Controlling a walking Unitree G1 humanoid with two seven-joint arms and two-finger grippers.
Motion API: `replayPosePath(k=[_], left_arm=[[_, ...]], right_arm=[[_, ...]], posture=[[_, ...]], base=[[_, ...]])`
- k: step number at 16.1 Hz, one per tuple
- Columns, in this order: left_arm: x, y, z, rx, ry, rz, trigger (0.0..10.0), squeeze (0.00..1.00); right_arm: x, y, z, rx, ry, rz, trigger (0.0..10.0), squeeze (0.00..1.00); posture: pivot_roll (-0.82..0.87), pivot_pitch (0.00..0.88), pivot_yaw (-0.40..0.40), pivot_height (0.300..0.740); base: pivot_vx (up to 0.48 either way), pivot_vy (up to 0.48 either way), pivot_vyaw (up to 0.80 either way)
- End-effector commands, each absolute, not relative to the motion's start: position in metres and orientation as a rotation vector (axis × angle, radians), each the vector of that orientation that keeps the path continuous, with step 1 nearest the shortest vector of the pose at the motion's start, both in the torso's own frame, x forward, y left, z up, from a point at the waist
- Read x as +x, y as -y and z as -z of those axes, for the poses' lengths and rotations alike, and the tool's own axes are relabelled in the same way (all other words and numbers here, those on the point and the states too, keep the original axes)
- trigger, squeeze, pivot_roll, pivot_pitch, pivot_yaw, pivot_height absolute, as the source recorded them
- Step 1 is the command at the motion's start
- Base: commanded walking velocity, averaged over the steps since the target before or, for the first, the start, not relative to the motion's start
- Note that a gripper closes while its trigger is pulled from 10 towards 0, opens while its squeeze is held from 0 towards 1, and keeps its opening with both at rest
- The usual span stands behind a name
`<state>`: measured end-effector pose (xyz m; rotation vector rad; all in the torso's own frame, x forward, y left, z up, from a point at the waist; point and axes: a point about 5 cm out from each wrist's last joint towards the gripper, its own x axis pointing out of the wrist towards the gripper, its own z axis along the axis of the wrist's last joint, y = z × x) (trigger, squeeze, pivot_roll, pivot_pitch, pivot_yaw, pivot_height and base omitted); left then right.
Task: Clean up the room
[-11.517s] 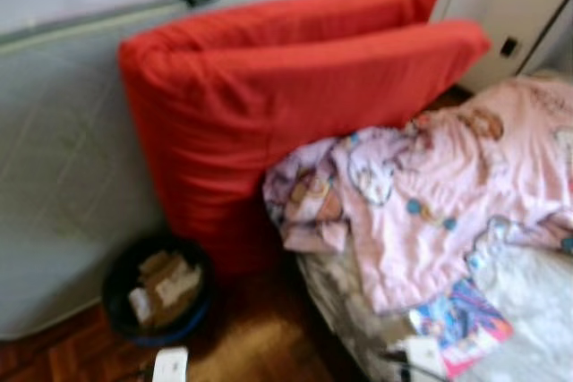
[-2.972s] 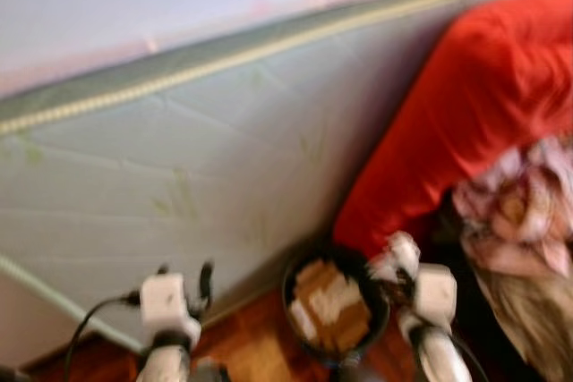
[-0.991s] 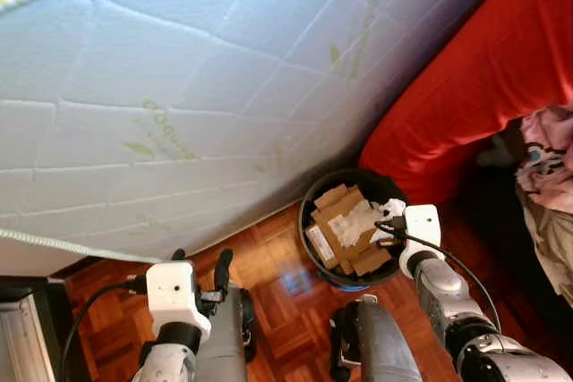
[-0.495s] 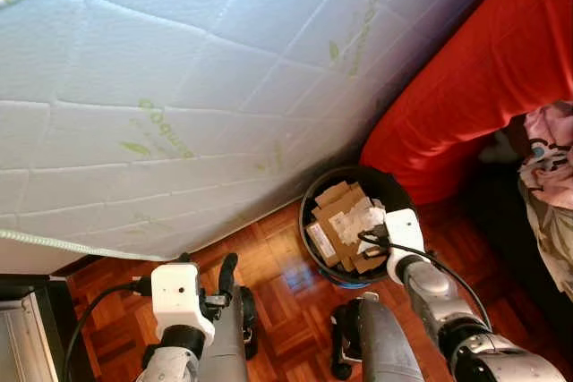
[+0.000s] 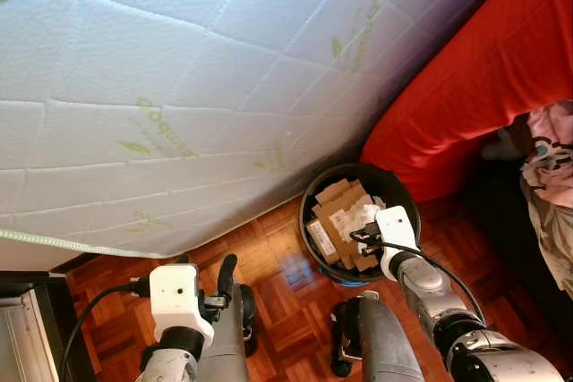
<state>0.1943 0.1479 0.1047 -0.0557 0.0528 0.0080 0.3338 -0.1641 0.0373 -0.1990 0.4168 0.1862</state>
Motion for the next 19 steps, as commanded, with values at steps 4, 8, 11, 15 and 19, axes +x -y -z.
replayPosePath(k=[4, 8, 11, 15, 19], left_arm=[[0.186, -0.150, -0.097, -0.035, -0.102, -0.021, 10.0, 0.00], [0.186, -0.148, -0.097, -0.037, -0.104, -0.022, 10.0, 0.00], [0.190, -0.147, -0.088, -0.038, -0.123, -0.017, 10.0, 0.00], [0.187, -0.153, -0.063, -0.037, -0.209, 0.010, 10.0, 0.00], [0.190, -0.163, -0.034, -0.011, -0.280, 0.031, 10.0, 0.00]], right_arm=[[0.320, 0.166, -0.019, -0.218, -0.497, -0.194, 10.0, 1.00], [0.321, 0.166, -0.021, -0.219, -0.494, -0.193, 10.0, 1.00], [0.323, 0.169, -0.023, -0.196, -0.478, -0.166, 10.0, 0.46], [0.313, 0.207, -0.022, -0.035, -0.423, 0.028, 10.0, 0.00], [0.281, 0.240, -0.007, 0.029, -0.368, 0.135, 10.0, 0.00]], posture=[[0.20, 0.577, 0.024, 0.661], [0.20, 0.577, 0.019, 0.661], [0.19, 0.556, 0.014, 0.661], [0.16, 0.488, 0.002, 0.661], [0.12, 0.385, -0.005, 0.661]], base=[[0.000, 0.000, 0.00], [0.000, 0.000, 0.00], [0.000, 0.000, 0.00], [0.000, 0.000, 0.00], [0.000, 0.000, 0.00]])
